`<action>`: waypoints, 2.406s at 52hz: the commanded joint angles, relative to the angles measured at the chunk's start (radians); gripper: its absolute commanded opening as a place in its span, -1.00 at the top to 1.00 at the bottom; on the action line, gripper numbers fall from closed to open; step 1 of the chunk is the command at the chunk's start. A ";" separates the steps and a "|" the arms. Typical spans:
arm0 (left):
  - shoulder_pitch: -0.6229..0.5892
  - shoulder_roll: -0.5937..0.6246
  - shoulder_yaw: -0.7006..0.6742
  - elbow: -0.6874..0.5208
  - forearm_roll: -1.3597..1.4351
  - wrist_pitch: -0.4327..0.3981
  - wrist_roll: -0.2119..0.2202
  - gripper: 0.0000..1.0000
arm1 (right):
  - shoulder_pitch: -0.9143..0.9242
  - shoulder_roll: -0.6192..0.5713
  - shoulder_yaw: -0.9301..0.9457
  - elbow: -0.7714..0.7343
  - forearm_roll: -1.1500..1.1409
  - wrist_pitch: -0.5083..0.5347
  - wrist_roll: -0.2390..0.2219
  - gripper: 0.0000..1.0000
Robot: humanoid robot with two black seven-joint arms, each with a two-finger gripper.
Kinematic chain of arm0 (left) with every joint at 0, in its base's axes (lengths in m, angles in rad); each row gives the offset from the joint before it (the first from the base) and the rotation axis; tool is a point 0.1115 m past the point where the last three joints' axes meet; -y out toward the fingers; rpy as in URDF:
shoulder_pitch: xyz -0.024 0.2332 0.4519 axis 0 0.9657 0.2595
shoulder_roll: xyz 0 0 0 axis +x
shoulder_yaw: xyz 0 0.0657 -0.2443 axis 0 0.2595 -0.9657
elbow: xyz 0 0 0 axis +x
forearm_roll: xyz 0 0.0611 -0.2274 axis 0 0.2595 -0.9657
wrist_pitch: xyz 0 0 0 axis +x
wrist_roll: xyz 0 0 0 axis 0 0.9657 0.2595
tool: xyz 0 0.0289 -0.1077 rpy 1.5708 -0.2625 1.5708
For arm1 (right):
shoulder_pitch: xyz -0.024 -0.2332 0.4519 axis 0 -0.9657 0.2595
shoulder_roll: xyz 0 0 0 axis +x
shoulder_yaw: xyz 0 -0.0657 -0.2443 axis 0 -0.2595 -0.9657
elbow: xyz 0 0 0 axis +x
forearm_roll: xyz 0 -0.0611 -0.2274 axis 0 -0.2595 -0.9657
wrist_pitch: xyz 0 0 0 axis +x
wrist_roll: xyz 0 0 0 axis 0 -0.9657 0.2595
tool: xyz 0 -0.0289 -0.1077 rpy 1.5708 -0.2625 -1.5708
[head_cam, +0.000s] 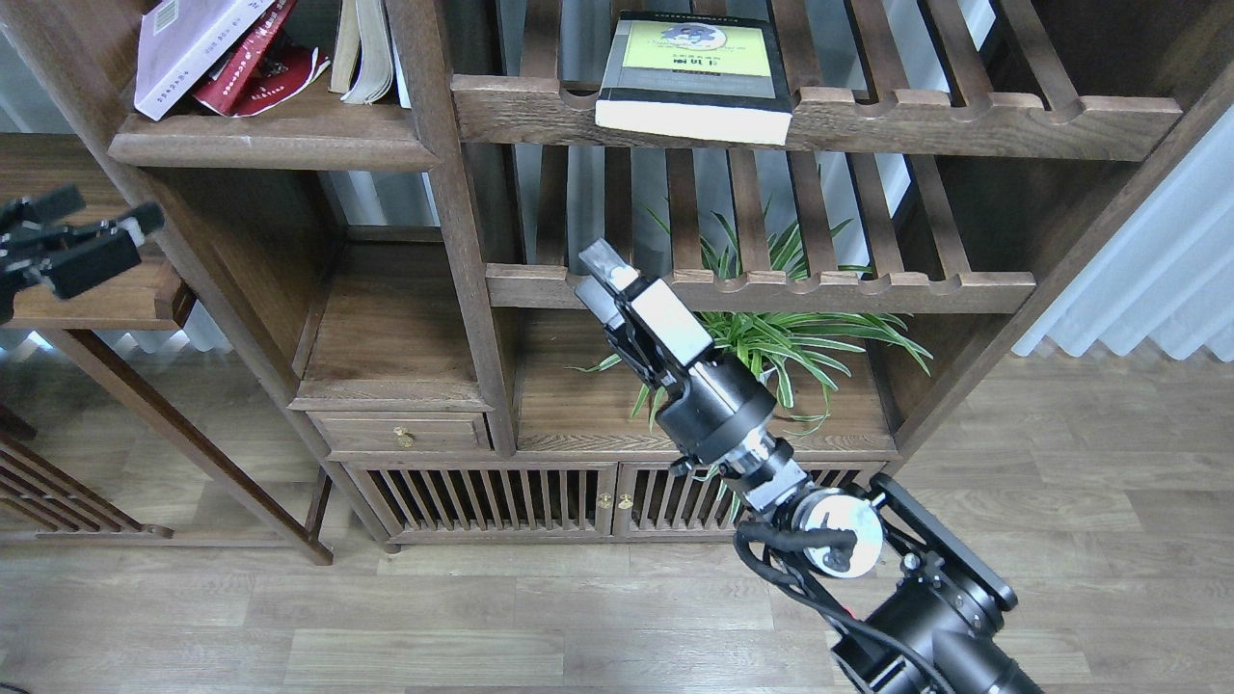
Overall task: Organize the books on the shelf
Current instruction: 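Reach the right gripper up to the green-covered book on the top shelf, then grasp the green-covered book with the right gripper and pull it down, then grasp the green-covered book's edge with the left gripper beside the right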
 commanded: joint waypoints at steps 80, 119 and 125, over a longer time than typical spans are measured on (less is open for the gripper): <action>0.062 -0.082 -0.002 0.033 -0.084 0.000 -0.003 -0.97 | -0.048 0.000 0.085 0.079 0.019 0.156 0.164 0.91; 0.243 -0.295 0.429 -0.135 -0.988 0.000 -0.364 -0.96 | -0.483 -0.028 -0.119 0.128 -0.002 0.284 0.026 0.90; 0.241 -0.298 0.468 -0.154 -0.988 0.000 -0.376 -0.95 | -0.481 -0.006 -0.158 0.110 -0.002 0.284 0.016 0.89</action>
